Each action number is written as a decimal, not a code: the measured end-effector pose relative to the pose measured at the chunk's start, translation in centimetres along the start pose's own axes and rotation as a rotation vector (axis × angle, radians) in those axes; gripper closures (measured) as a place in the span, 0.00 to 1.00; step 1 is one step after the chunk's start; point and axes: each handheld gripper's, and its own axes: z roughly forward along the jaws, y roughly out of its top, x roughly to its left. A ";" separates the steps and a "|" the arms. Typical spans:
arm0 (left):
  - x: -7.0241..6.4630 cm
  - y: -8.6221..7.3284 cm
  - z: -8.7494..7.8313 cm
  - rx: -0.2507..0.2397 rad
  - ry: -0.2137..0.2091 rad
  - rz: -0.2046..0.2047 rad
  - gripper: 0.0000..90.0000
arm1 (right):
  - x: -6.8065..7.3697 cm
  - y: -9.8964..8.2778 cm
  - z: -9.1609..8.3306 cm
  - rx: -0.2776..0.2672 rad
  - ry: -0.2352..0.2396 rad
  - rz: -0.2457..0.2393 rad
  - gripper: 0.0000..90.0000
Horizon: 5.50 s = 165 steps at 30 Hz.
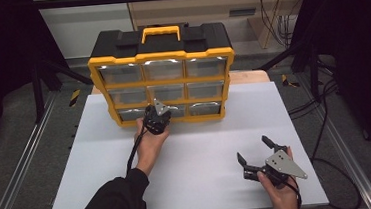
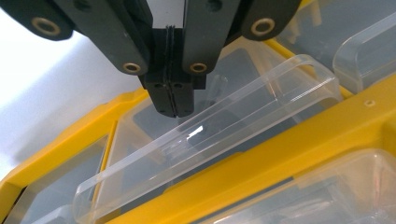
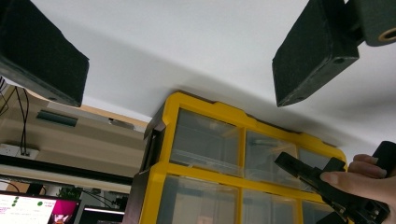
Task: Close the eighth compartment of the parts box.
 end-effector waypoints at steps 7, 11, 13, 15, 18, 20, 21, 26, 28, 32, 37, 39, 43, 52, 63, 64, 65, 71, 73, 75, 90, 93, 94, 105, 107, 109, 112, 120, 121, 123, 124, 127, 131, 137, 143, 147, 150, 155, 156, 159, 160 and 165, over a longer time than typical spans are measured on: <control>0.0 0.1 0.1 -0.001 0.005 0.005 1.00 | 0.0 0.0 0.0 0.000 0.000 0.000 0.04; 0.1 0.2 0.1 0.000 0.006 0.006 1.00 | 0.0 0.0 0.0 0.001 0.000 0.000 0.04; 0.1 0.2 0.1 -0.001 0.008 0.006 1.00 | 0.0 0.0 0.0 0.001 0.000 0.000 0.04; 0.1 0.2 0.2 -0.002 0.009 0.005 1.00 | 0.0 0.0 0.0 0.001 0.001 0.000 0.04; 0.2 0.2 0.2 -0.002 0.010 0.005 1.00 | 0.0 0.0 0.0 0.001 0.000 -0.001 0.04; 0.2 0.1 0.3 -0.001 0.013 0.007 1.00 | 0.0 0.0 0.0 0.000 -0.001 0.000 0.04; 0.1 0.1 0.3 -0.002 0.014 0.007 1.00 | 0.0 0.0 0.0 0.000 -0.002 -0.001 0.04; 0.1 0.1 0.4 -0.006 0.014 0.005 1.00 | 0.0 0.0 -0.1 0.000 -0.002 -0.001 0.04; 0.1 0.1 0.5 -0.005 0.016 0.001 1.00 | -0.1 0.0 -0.1 -0.001 -0.001 0.001 0.04; 0.1 0.3 0.6 -0.004 0.013 0.001 1.00 | -0.1 -0.1 -0.1 0.000 -0.004 0.010 0.04; -0.1 0.7 0.6 -0.004 0.009 0.015 1.00 | -0.1 -0.1 0.0 0.001 -0.002 0.015 0.04; -0.2 0.8 0.4 -0.016 0.017 0.029 1.00 | 0.0 -0.1 0.1 0.002 0.001 0.008 0.04; 0.0 0.7 0.3 -0.014 0.015 0.035 1.00 | 0.1 0.0 -0.1 -0.001 0.003 0.002 0.04; 0.0 0.7 0.3 -0.015 0.009 0.027 1.00 | 0.1 0.0 -0.1 0.000 -0.001 -0.002 0.04; -0.7 0.6 0.1 -0.002 -0.033 0.023 1.00 | -0.1 -0.1 0.0 -0.002 -0.004 0.009 0.04; -0.7 0.6 0.0 -0.001 -0.033 0.026 1.00 | -0.1 -0.1 0.0 -0.002 -0.002 0.011 0.04; -0.8 0.6 0.0 -0.004 -0.034 0.024 1.00 | -0.1 -0.1 0.0 -0.004 -0.002 0.010 0.04; -1.0 0.6 -0.4 -0.020 -0.031 0.025 1.00 | -0.2 -0.1 -0.2 -0.010 0.002 0.011 0.04; -1.0 0.8 -0.7 -0.038 -0.029 0.027 1.00 | -0.2 -0.1 -0.1 -0.009 0.000 0.015 0.04; -1.0 0.9 -0.8 -0.044 -0.036 0.025 1.00 | -0.2 -0.1 -0.1 -0.009 -0.001 0.014 0.04; -0.9 1.0 -2.1 -0.094 -0.084 0.018 1.00 | -0.1 -0.1 0.1 -0.001 -0.001 0.007 0.04; -1.0 1.1 -2.3 -0.113 -0.094 0.015 1.00 | -0.1 -0.2 0.0 -0.003 -0.008 0.010 0.03; -1.1 1.1 -2.4 -0.120 -0.098 0.018 1.00 | -0.1 -0.2 0.0 -0.004 -0.008 0.014 0.03; -1.2 1.4 -3.9 -0.160 -0.113 -0.007 1.00 | 0.1 -0.1 0.1 -0.005 -0.001 0.011 0.03; -1.1 1.5 -4.2 -0.167 -0.113 -0.010 1.00 | 0.1 -0.1 0.1 -0.004 0.004 0.015 0.03; -1.0 1.7 -4.3 -0.163 -0.115 -0.009 1.00 | 0.0 -0.2 0.2 -0.004 0.010 0.034 0.03; -0.6 1.8 -4.8 -0.183 -0.117 -0.034 1.00 | 0.2 -0.1 0.7 -0.008 0.027 0.057 0.03; 0.9 2.9 -5.4 -0.214 -0.134 -0.093 1.00 | 1.3 -0.1 1.5 0.005 0.048 0.054 0.04; 0.8 2.8 -5.4 -0.205 -0.144 -0.095 1.00 | 1.4 -0.1 1.5 0.012 0.049 0.052 0.04; 0.5 2.8 -5.7 -0.211 -0.134 -0.061 1.00 | 1.4 -0.1 1.5 0.010 0.045 0.048 0.04; 0.4 2.7 -5.9 -0.215 -0.138 -0.060 1.00 | 1.4 0.0 1.4 0.008 0.046 0.041 0.04; -0.1 2.5 -6.1 -0.209 -0.148 -0.050 1.00 | 1.2 -0.1 1.3 0.012 0.035 0.046 0.04; -0.4 2.5 -6.5 -0.212 -0.149 -0.039 1.00 | 1.1 -0.2 1.1 0.014 0.026 0.053 0.04; -0.7 2.2 -7.0 -0.222 -0.151 -0.028 1.00 | 1.0 0.0 1.1 0.009 0.021 0.039 0.04; -1.2 1.7 -7.2 -0.238 -0.182 -0.020 0.91 | 1.1 -0.1 1.1 0.016 0.025 0.029 0.04; -1.6 1.5 -7.3 -0.275 -0.210 -0.006 0.69 | 1.2 0.0 1.1 0.015 0.027 0.022 0.04; -1.7 1.7 -7.6 -0.296 -0.230 -0.012 0.48 | 1.2 -0.1 1.1 0.022 0.021 0.026 0.04; -1.8 1.6 -9.0 -0.340 -0.287 -0.016 0.27 | 1.5 -0.1 1.0 0.028 0.022 0.004 0.04; -1.8 1.6 -9.3 -0.349 -0.287 -0.007 0.24 | 1.5 0.0 1.0 0.022 0.020 -0.001 0.04; -1.6 1.4 -10.0 -0.373 -0.305 -0.024 0.18 | 1.5 0.0 1.0 0.023 0.015 -0.007 0.04; -1.5 1.3 -10.0 -0.373 -0.310 -0.028 0.15 | 1.4 0.0 0.9 0.025 0.013 -0.004 0.04; -1.1 0.8 -10.3 -0.376 -0.306 -0.026 0.08 | 1.2 0.1 0.8 0.015 0.003 0.000 0.04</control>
